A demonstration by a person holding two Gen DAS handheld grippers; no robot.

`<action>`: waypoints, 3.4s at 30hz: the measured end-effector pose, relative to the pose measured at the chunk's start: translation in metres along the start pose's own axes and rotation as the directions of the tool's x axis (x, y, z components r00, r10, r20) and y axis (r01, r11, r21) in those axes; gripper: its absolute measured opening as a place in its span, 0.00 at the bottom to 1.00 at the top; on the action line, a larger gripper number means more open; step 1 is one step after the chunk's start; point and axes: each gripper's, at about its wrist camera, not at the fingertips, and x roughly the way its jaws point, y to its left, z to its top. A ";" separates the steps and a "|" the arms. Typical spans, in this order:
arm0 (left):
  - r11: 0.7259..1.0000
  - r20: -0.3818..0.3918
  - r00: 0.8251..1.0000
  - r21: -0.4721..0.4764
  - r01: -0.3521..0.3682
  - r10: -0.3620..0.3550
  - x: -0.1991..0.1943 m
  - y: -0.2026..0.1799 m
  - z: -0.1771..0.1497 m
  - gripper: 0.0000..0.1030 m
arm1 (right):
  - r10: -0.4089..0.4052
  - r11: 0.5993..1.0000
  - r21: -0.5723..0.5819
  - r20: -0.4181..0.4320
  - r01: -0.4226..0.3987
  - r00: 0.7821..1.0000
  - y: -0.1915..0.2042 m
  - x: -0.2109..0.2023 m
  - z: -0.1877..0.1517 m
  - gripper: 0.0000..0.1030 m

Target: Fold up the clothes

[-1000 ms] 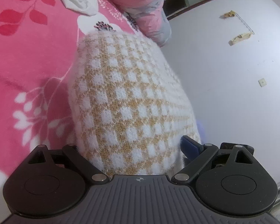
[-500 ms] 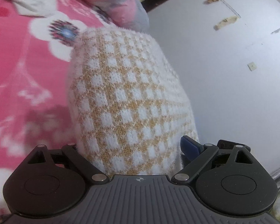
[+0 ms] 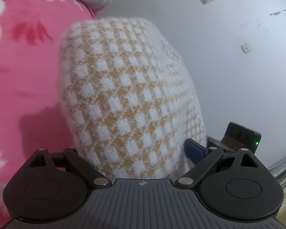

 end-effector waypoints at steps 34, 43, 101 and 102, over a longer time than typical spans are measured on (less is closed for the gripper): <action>0.998 -0.094 0.995 0.051 -0.024 0.029 0.111 0.062 0.009 0.90 | 0.073 0.986 0.152 -0.078 -0.061 0.994 -0.196 0.064 -0.006 0.98; 0.999 -0.021 1.000 0.027 -0.019 0.020 0.041 0.065 0.000 0.95 | -0.187 0.961 0.237 0.160 0.146 0.969 -0.204 0.000 -0.015 1.00; 0.701 0.357 0.870 0.521 -0.487 0.339 -0.111 -0.074 -0.092 0.92 | -0.663 0.744 0.440 0.391 0.503 0.638 0.131 -0.010 -0.263 0.48; 0.701 0.357 0.873 0.525 -0.482 0.333 -0.130 -0.076 -0.104 0.94 | -0.655 0.751 0.434 0.389 0.498 0.648 0.139 -0.012 -0.266 0.48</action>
